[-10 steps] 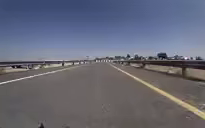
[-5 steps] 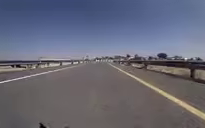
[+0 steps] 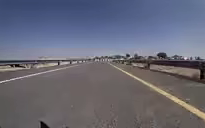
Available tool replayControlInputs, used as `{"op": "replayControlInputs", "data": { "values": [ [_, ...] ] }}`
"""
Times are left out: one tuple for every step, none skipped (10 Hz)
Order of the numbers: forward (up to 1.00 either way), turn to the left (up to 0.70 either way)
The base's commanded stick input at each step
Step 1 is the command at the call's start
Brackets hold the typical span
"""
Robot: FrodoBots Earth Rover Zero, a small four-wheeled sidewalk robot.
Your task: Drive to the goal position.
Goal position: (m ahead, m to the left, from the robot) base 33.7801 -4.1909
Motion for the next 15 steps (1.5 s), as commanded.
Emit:
{"op": "replayControlInputs", "data": {
  "values": [
    [1.00,0.00],
    [1.00,0.00],
    [1.00,0.08],
    [1.00,0.21],
    [1.00,0.21],
    [1.00,0.08],
    [1.00,0.00],
    [1.00,0.00],
    [1.00,0.00],
    [1.00,0.00],
    [1.00,0.00],
    [1.00,0.00],
    [1.00,0.00],
    [1.00,0.00],
    [1.00,0.00]
  ]
}}
